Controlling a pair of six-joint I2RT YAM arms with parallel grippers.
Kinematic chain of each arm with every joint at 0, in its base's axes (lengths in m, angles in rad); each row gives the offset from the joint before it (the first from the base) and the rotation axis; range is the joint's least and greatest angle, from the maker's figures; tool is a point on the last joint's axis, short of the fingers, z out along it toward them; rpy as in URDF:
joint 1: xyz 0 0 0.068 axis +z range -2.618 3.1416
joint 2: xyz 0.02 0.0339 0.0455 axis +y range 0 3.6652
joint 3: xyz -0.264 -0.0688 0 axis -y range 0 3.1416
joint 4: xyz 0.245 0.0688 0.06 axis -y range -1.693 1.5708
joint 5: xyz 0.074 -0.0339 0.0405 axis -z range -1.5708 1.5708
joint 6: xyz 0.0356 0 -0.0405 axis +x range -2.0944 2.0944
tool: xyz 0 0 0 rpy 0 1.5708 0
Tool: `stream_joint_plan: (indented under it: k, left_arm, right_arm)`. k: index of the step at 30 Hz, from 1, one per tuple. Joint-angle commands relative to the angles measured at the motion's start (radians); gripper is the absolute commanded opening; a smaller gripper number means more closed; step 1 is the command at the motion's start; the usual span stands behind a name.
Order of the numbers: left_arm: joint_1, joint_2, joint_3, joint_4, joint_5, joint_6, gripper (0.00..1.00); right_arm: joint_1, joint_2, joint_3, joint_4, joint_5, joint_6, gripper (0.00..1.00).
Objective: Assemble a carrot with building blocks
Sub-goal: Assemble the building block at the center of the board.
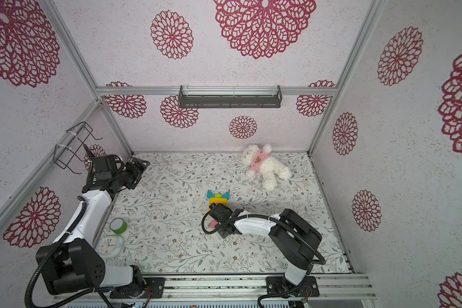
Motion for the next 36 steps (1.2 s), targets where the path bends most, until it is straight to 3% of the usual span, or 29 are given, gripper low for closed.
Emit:
stream_joint_plan:
  k: [1, 22, 36]
  left_arm:
    - [-0.006, 0.003, 0.001, 0.009, -0.006, 0.003, 0.88]
    - [-0.006, 0.004, 0.002, 0.008, -0.005, 0.004, 0.88]
    - [-0.005, 0.007, 0.003, 0.007, -0.005, 0.003, 0.88]
  right_arm:
    - [-0.008, 0.013, 0.025, -0.013, 0.006, -0.016, 0.61]
    - [-0.01, 0.036, 0.047, 0.035, -0.029, -0.015, 0.77]
    - [-0.009, 0.036, 0.066, 0.023, -0.016, -0.002, 0.77]
